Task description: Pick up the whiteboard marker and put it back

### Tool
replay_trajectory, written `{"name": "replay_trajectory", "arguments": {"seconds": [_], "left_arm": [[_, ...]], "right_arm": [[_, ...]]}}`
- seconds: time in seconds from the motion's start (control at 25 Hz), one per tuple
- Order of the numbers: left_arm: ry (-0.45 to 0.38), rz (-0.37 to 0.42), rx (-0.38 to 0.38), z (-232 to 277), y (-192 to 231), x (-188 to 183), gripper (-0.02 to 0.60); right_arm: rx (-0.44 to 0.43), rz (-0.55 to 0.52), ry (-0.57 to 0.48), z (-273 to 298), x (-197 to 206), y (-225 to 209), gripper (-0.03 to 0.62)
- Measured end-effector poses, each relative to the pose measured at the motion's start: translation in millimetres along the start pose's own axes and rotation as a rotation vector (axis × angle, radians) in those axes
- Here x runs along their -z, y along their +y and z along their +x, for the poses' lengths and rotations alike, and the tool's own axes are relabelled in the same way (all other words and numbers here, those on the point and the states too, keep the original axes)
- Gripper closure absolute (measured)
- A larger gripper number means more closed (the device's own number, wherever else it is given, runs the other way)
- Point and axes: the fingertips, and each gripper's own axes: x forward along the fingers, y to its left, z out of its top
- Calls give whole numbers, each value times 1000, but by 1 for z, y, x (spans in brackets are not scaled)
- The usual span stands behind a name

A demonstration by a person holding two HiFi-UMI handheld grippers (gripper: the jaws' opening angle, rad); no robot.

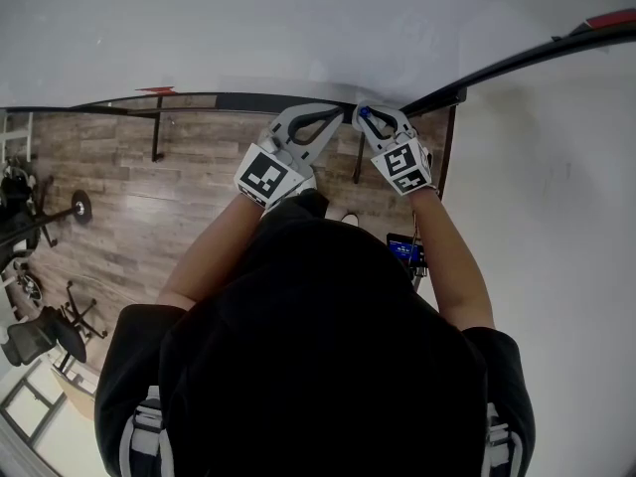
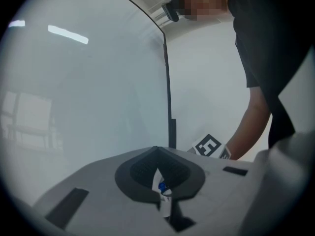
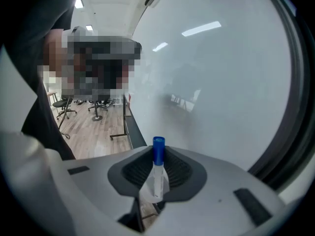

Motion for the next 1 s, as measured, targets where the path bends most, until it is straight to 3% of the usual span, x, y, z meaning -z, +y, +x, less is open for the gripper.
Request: {"name": "replay_trajectory", "arguments": {"seconds": [0.52,1.0], "left_arm": [[10,-4,-32,-14,0,7,578],[12,13,-41,-23,-9,-2,578]], "right_arm": [[-50,69,2,3,4,8,505],[-19,126,-183,-59,-61,15,505]]}}
